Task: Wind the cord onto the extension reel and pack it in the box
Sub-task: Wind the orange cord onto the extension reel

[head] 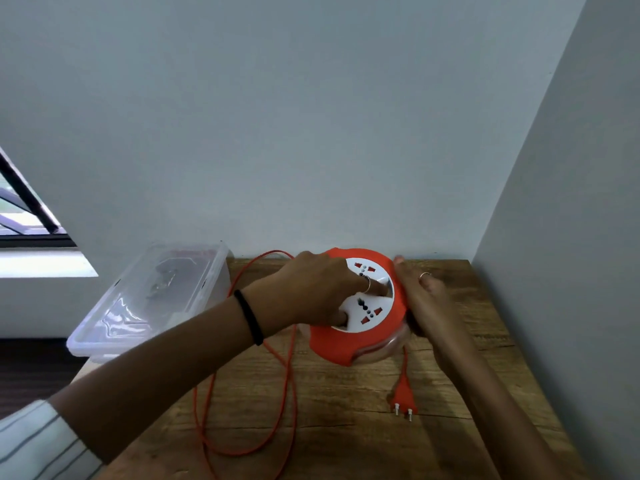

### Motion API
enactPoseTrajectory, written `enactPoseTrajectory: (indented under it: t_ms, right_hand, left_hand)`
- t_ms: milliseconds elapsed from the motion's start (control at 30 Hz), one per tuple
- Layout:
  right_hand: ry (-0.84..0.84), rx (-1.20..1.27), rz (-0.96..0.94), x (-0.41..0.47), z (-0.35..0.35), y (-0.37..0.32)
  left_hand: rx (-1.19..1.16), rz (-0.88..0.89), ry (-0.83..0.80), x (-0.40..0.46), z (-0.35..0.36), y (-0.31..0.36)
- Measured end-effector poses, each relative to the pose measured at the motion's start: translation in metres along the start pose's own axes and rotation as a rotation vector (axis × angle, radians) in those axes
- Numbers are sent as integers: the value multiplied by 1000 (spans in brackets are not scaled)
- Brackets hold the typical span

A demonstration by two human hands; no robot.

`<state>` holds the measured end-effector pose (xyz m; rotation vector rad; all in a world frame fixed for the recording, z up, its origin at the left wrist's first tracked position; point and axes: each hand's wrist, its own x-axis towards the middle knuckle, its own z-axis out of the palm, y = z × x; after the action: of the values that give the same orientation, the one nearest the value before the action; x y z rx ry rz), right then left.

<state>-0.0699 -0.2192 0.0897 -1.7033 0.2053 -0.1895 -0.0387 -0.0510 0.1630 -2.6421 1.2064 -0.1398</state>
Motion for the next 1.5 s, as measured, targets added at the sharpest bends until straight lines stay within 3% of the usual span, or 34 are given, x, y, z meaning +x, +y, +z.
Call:
enactPoseTrajectory:
  t_ms: [167, 233, 333, 567, 700, 800, 967, 1133, 1333, 1500]
  right_hand:
    - [55, 129, -11, -6, 9, 9]
    - [119, 152, -25, -7, 11, 11]
    - [176, 199, -26, -7, 13, 12]
    - [245, 234, -62, -7, 17, 10]
    - [253, 271, -56, -13, 18, 10]
    - [272, 257, -59, -15, 18, 10]
    - [301, 229, -89, -20, 24, 9]
    - [350, 261, -98, -23, 26, 7]
    - [357, 191, -162, -27, 25, 8]
    - [361, 165, -190, -29, 23, 5]
  left_hand:
    - [-222, -86, -71, -3, -15, -9]
    - [-371, -170, 39, -11, -23, -15]
    - [-381, -315, 162, -20, -21, -9]
    - [-428, -433, 124, -2, 5, 27]
    - [-779, -461, -63, 6, 2, 25]
    - [-962, -521, -63, 7, 1, 22]
    - [-770, -623, 80, 11, 6, 33]
    - [-750, -687, 272, 13, 13, 49]
    - [-944, -645, 142, 17, 7, 38]
    - [-922, -614, 127, 23, 5, 33]
